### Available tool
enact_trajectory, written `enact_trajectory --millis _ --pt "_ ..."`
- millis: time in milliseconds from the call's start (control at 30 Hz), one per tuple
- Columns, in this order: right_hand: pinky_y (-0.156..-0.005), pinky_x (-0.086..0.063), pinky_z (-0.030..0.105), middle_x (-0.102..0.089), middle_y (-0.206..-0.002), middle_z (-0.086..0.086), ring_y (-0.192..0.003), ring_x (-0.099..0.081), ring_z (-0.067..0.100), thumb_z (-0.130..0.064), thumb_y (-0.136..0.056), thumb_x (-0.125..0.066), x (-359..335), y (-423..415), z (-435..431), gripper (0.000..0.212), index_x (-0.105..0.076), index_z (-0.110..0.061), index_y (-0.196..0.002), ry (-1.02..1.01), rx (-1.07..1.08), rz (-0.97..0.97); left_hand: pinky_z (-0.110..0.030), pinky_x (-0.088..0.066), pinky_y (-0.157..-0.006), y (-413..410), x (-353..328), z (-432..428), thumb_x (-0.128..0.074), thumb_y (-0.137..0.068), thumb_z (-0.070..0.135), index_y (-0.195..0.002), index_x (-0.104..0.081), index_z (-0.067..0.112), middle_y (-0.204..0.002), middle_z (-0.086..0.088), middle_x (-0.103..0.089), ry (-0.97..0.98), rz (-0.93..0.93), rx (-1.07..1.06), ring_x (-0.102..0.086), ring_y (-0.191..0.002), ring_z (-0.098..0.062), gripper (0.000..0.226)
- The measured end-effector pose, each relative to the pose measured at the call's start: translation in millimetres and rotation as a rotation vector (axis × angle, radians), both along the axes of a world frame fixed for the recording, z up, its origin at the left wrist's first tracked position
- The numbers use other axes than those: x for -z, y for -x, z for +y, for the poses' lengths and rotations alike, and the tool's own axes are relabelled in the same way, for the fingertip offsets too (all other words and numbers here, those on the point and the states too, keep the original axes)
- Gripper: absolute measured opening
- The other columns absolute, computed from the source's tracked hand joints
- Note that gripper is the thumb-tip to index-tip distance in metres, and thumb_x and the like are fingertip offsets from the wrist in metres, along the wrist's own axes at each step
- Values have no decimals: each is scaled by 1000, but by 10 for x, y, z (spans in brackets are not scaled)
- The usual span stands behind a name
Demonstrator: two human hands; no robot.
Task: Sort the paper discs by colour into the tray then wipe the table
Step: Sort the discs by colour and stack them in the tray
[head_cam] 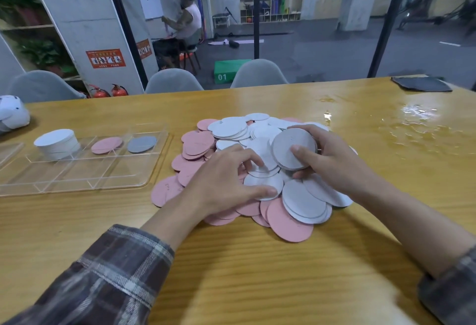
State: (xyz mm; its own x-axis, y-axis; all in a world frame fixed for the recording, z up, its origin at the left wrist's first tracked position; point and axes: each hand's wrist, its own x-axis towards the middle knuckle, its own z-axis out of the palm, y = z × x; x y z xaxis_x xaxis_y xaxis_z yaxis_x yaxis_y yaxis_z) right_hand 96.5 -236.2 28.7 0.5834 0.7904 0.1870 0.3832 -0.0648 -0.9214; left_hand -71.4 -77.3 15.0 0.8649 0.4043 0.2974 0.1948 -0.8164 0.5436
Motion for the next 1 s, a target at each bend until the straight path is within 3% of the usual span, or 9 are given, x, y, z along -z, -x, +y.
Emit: enact_trajectory --millis 100,267,400,567,767,900,1000 --pt "-77 -63 48 -69 -116 1 -72 -75 34 -15 -102 -59 1 -14 14 28 -61 -24 -129 -18 -10 -7 -14 -43 -77 15 12 5 -91 -62 62 -105 -72 35 -98 15 -62 -22 12 0 -55 -93 8 54" --pt "-78 -62 42 -71 -115 1 -69 -76 30 -16 -103 -58 12 -2 -23 28 -59 -27 -129 1 -14 -66 -18 -45 -80 97 16 34 -90 -58 66 -107 -71 35 -94 17 -62 -52 42 -23 -57 -94 2 61" --pt "-81 -61 52 -68 -121 -7 -69 -75 32 -16 -104 -57 11 4 -10 28 -59 -27 -129 1 -36 -70 -14 -45 -73 118 -37 -21 -97 -60 47 -109 -74 32 -90 13 -64 40 46 -28 -56 -83 -4 56" --pt "-81 -61 52 -70 -115 -5 -71 -75 31 -16 -104 -57 16 -10 -6 30 -59 -28 -131 8 -46 -57 -12 -43 -64 144 -103 31 -93 -74 18 -104 -77 29 -85 8 -65 240 29 -30 -53 -63 0 36" --pt "-80 -61 54 -74 -106 6 -76 -75 38 -18 -106 -54 13 7 -1 26 -61 -24 -130 -7 -67 -1 -24 -55 -84 180 -192 114 -80 -89 8 -108 -80 23 -86 3 -67 567 -43 33 -63 -79 -10 24" --pt "-76 -62 52 -72 -112 13 -80 -75 38 -16 -108 -49 -28 37 -2 26 -61 -20 -131 -9 -83 72 -27 -52 -84 215 -283 138 -76 -92 13 -111 -81 23 -99 -10 -75 695 -41 77 -68 -92 -12 21" --pt "-73 -63 47 -71 -113 14 -81 -75 39 -17 -108 -48 -34 51 2 26 -61 -19 -131 -3 -90 107 -23 -56 -88 197 -295 133 -76 -91 10 -108 -81 16 -103 -7 -80 755 -110 71 -73 -101 -13 19"
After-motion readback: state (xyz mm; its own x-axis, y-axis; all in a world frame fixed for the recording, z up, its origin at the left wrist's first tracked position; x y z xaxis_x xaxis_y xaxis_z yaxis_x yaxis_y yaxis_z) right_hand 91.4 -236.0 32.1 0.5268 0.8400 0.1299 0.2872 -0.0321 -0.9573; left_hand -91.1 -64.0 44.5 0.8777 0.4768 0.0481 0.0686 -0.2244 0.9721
